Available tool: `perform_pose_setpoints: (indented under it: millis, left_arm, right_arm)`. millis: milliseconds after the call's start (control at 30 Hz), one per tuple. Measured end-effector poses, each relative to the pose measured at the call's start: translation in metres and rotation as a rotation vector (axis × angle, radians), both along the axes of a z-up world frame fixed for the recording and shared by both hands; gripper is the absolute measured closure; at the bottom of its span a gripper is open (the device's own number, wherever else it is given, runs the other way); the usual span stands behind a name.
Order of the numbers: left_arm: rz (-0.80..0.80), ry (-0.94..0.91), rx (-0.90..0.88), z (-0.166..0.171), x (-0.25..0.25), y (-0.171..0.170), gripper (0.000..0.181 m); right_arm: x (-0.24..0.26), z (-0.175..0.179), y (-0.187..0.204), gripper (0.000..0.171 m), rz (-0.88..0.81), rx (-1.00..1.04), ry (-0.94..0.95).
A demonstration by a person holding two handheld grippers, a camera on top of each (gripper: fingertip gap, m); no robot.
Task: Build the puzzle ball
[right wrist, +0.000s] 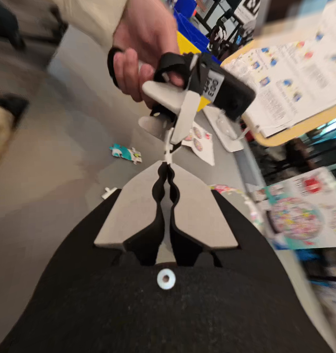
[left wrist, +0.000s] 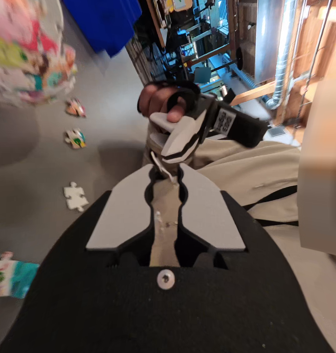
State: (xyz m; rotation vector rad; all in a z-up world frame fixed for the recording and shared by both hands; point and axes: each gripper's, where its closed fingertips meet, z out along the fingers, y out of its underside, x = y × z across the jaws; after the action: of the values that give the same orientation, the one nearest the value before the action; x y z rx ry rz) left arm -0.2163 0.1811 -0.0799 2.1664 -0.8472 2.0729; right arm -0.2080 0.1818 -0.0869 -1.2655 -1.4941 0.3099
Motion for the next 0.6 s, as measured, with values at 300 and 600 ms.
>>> perform_pose_setpoints:
  millis: [300, 600]
  left_arm:
    - [0.121, 0.082, 0.545, -0.015, -0.032, 0.037, 0.150]
    - [0.119, 0.204, 0.691, -0.062, -0.074, -0.039, 0.156]
  right_arm:
    - [0.022, -0.040, 0.029, 0.171, -0.143, -0.733, 0.173]
    - [-0.028, -0.106, -0.062, 0.120, -0.064, -0.506, -0.156]
